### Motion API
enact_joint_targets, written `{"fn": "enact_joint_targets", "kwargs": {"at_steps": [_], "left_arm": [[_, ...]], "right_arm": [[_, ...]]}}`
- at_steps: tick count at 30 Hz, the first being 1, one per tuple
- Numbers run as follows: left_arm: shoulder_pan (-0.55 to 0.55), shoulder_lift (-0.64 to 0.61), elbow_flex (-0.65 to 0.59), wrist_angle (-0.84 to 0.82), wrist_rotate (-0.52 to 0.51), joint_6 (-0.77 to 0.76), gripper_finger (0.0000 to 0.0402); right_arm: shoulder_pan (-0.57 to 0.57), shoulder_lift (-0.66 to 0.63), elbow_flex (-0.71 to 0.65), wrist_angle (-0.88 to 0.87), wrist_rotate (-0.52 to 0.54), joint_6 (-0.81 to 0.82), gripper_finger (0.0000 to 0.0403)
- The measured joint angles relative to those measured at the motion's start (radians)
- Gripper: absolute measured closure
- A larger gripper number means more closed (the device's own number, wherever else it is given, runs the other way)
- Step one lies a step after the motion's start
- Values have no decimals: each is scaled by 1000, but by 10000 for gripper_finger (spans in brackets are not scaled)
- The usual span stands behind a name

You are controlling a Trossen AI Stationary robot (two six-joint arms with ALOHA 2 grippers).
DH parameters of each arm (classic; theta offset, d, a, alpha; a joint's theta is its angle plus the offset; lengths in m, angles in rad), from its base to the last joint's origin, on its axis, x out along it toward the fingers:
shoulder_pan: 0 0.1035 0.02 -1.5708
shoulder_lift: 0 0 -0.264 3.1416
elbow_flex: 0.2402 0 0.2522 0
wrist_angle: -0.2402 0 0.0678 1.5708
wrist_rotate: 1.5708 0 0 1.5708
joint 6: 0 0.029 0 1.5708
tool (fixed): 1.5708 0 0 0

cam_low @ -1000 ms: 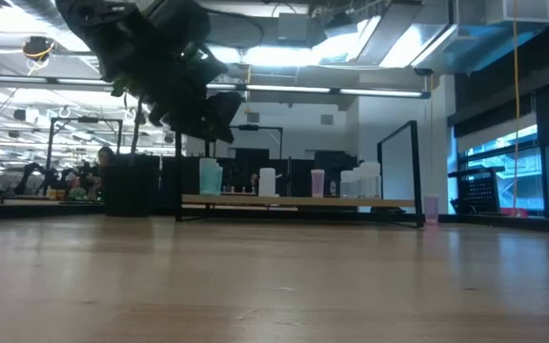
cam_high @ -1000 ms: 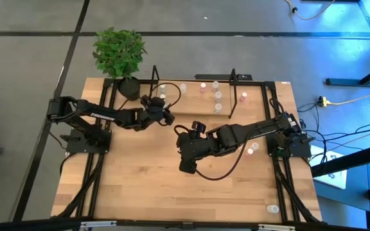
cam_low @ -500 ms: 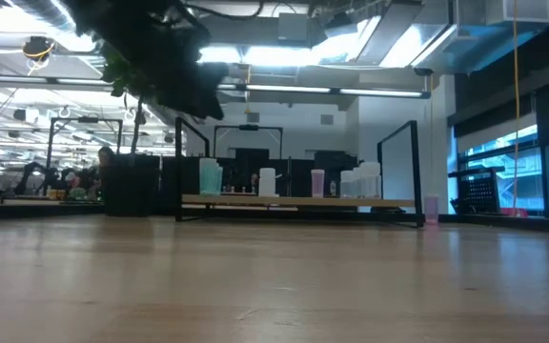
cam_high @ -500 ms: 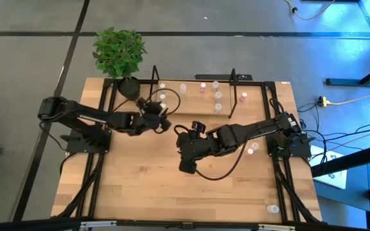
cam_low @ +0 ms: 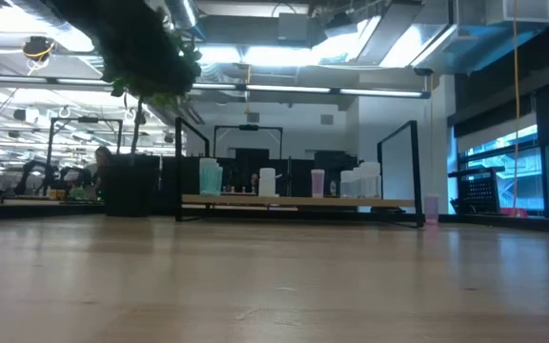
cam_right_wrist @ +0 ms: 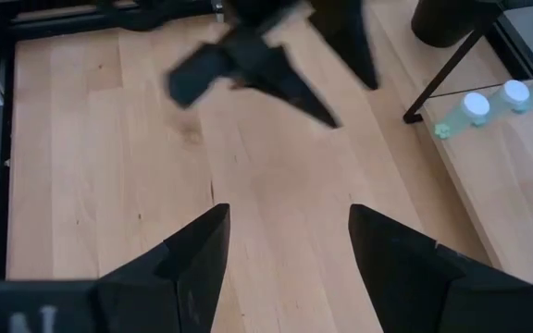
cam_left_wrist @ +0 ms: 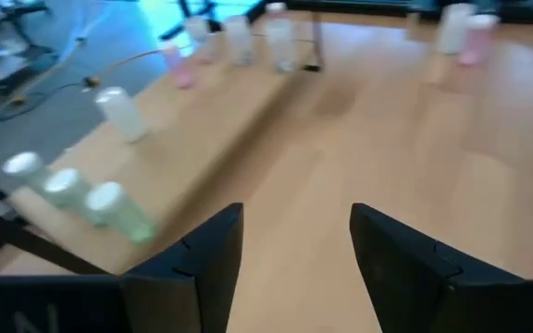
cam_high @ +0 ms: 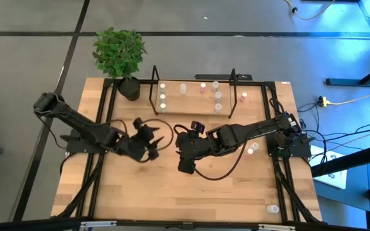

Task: Pick and place medicine bottles onto shelf by color
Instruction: Put the bottom pink medicine bottle on the shelf aligned with the other pink medicine bottle

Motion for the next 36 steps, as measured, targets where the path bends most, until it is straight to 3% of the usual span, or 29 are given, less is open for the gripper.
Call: {"fn": "enact_joint_targets", "kwargs": {"at_steps": [13,25,36], "left_arm": [[-296,0,0,-120,3,-157,208],[-405,0,0,-123,-98,-196,208],[-405,1,-1,-123,-134,-195,208]], "right_arm": [[0,0,0,0,0,0,178],[5,0,0,-42,-43,-8,178],[64,0,0,-438,28,401,178]]}}
